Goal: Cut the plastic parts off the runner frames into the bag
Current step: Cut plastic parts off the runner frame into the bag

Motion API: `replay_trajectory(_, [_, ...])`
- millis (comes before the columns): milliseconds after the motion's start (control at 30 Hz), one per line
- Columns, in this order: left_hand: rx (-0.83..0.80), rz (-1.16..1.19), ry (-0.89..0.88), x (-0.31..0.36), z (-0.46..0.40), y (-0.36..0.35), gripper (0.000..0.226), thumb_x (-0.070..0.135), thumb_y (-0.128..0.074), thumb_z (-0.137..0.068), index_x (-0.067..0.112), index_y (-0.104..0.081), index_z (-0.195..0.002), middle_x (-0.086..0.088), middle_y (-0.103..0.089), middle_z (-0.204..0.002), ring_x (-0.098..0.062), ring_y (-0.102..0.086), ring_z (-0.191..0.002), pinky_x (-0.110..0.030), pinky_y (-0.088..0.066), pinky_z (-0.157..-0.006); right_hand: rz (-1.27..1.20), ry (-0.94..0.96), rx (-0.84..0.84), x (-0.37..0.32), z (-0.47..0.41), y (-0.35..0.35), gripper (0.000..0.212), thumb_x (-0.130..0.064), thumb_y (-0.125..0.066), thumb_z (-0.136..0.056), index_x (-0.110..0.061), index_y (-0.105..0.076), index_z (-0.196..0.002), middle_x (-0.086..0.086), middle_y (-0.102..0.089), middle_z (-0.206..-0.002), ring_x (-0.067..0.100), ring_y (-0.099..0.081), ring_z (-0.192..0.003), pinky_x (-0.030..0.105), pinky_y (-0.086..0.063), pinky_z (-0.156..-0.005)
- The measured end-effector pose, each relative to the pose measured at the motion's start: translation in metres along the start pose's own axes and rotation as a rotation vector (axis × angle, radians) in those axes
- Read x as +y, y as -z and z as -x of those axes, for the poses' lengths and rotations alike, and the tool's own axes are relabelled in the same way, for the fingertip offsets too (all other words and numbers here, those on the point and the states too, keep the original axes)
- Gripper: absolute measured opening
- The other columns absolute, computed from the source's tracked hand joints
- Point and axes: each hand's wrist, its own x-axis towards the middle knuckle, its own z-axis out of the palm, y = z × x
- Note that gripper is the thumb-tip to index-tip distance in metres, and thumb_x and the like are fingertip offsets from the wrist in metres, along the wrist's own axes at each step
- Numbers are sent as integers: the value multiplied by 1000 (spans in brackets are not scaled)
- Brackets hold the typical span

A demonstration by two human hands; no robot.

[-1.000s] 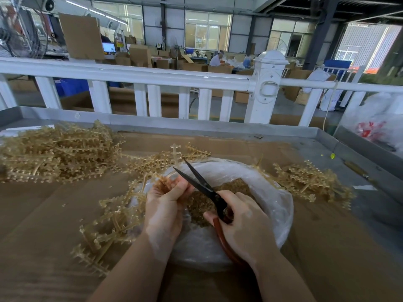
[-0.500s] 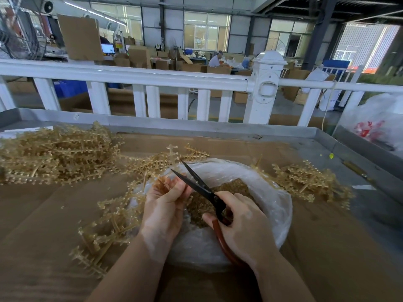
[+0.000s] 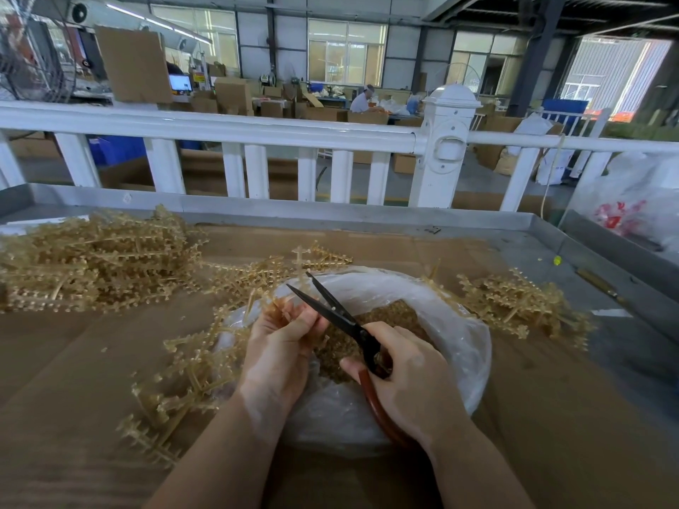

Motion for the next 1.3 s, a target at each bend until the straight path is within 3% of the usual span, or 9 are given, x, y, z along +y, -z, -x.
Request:
replay_trajectory(167, [-22,51,-41,2,2,-1,22,-5,-57,-71,12,-68,-61,-6,-64,-71,-12,-65,-64,-18,-56,-58,37,-13,29,0,1,-2,34,-57,-57,-80,-35,-59,-105,-18,-57,-86,0,-50,-80,4,-30,-68])
replay_trajectory(300, [-17,74,-66,1,0,1,20,-10,-50,-83,8,-55,-77,-7,-60,-75,-11,-64,-64,-18,-56,-59,58,-12,22,1,1,-3,41,-62,-50,-79,-35,-58,-108,-18,-56,-87,4,-53,-84,12,-36,-70])
replay_trajectory(500, [-30,14,-91,0,-2,2,24,-13,-46,-87,7,-56,-77,-5,-63,-72,-12,-65,-64,-18,-56,-58,40,-5,3,1,0,-1,43,-62,-53,-78,-35,-58,-112,-18,-57,-91,4,-53,-88,17,-43,-74])
replay_trajectory(733, [-85,-1,-59,-1,-2,2,23,-11,-53,-79,7,-64,-70,-6,-65,-70,-12,-66,-61,-17,-55,-56,-7,-5,8,0,0,0,41,-63,-50,-78,-36,-58,-109,-19,-59,-91,0,-52,-86,11,-40,-74])
replay_trajectory(833, [-57,-3,-46,-2,-3,2,36,-12,-52,-79,13,-66,-58,-5,-65,-67,-12,-66,-60,-17,-55,-56,-5,2,1,0,0,0,33,-57,-57,-81,-36,-58,-105,-18,-59,-88,1,-53,-82,9,-39,-71])
replay_trajectory(1000, [-32,22,-6,-3,-4,3,22,-14,-48,-83,6,-56,-76,-5,-64,-69,-12,-66,-60,-17,-55,-56,16,16,1,0,-1,0,33,-59,-56,-81,-33,-59,-102,-15,-58,-81,4,-53,-76,12,-39,-65])
replay_trajectory(1200, [-70,61,-17,-3,-5,6,14,-4,-58,-68,6,-57,-78,-7,-63,-74,-13,-65,-65,-17,-55,-57,24,19,31,1,0,-1,35,-60,-54,-81,-31,-60,-100,-14,-60,-82,5,-55,-76,17,-45,-67])
replay_trajectory(1300, [-59,70,-28,-3,-4,6,16,-2,-60,-68,13,-60,-62,-5,-63,-72,-12,-65,-64,-18,-56,-58,59,10,57,0,1,-2,37,-62,-50,-80,-33,-59,-101,-16,-57,-81,2,-50,-74,8,-35,-64])
